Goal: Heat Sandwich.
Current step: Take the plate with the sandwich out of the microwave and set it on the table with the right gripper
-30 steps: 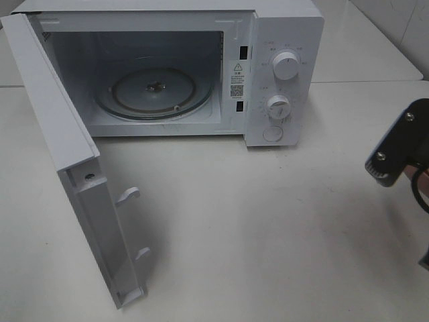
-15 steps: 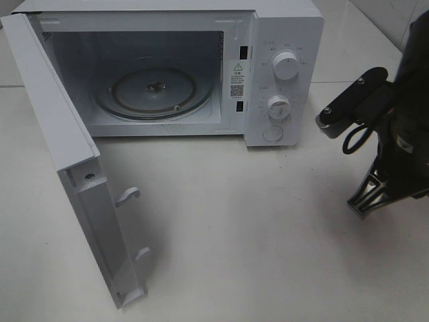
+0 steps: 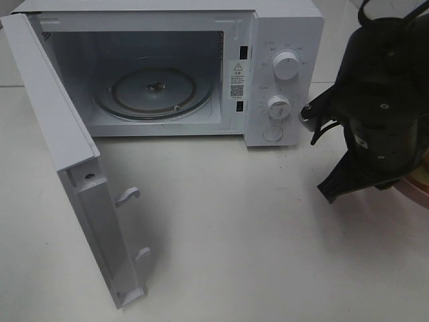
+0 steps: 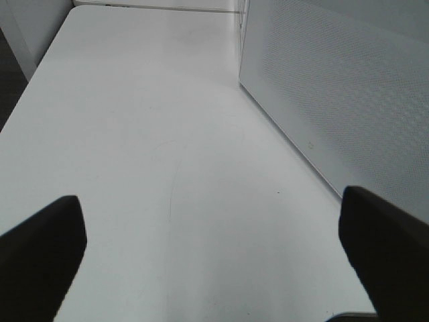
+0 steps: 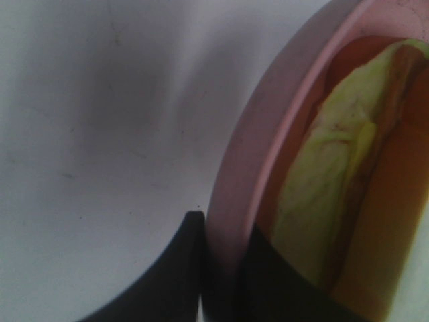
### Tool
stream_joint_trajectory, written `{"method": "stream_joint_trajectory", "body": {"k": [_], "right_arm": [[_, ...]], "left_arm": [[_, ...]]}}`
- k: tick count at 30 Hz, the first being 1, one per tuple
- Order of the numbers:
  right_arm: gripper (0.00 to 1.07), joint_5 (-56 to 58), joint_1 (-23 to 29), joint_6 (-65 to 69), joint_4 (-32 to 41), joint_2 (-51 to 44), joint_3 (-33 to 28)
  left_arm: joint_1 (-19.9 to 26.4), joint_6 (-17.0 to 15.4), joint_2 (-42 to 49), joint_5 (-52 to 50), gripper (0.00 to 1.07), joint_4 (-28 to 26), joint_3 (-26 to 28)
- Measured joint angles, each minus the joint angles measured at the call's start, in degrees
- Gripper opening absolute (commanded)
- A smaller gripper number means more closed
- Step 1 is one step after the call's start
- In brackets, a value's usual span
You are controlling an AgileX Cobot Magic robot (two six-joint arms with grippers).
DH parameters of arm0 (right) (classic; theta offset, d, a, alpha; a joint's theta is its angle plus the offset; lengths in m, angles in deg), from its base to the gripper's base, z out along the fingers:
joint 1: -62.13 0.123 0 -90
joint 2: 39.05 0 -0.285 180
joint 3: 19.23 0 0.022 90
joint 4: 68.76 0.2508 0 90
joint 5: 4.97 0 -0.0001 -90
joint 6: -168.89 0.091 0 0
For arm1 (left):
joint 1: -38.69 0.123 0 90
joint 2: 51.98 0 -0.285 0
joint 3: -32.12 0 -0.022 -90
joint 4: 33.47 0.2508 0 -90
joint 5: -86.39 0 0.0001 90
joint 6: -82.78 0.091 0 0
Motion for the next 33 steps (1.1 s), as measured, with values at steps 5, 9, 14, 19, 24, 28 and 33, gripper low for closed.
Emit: {"method": "stream_joint_trajectory", "body": {"k": [5,9,14,19,24,28,33], "right_arm": [[0.03,-2.12,-2.18,1.55,-1.32,1.72,0.00],[0.04,-2.81,-3.61,1.66,-1.83,3.21,0.00],[0.04,-5.33,-6.19,2.81,-2.69,5.56,0.00],[0.04,-6.99,-8.02,3.15,-3.09,8.19,0.00],[0.04,-7.45,-8.37,5.04,-5.44,11.06,0.00],[0.04,-8.37,-8.37,7.22,-7.22,13.29,-0.23],[0.04,-11.63,-8.37,10.83,-8.88,14.61,-2.23]], "left_arm": [[0.00,0.00,0.00,0.00,0.98,0.00,0.00],[0.00,0.00,0.00,0.00,0.98,0.00,0.00],[0.00,0.00,0.00,0.00,0.98,0.00,0.00],[0.00,0.00,0.00,0.00,0.98,0.00,0.00],[0.00,0.00,0.00,0.00,0.98,0.00,0.00],[0.00,0.00,0.00,0.00,0.98,0.00,0.00],[0.00,0.00,0.00,0.00,0.98,0.00,0.00]]}}
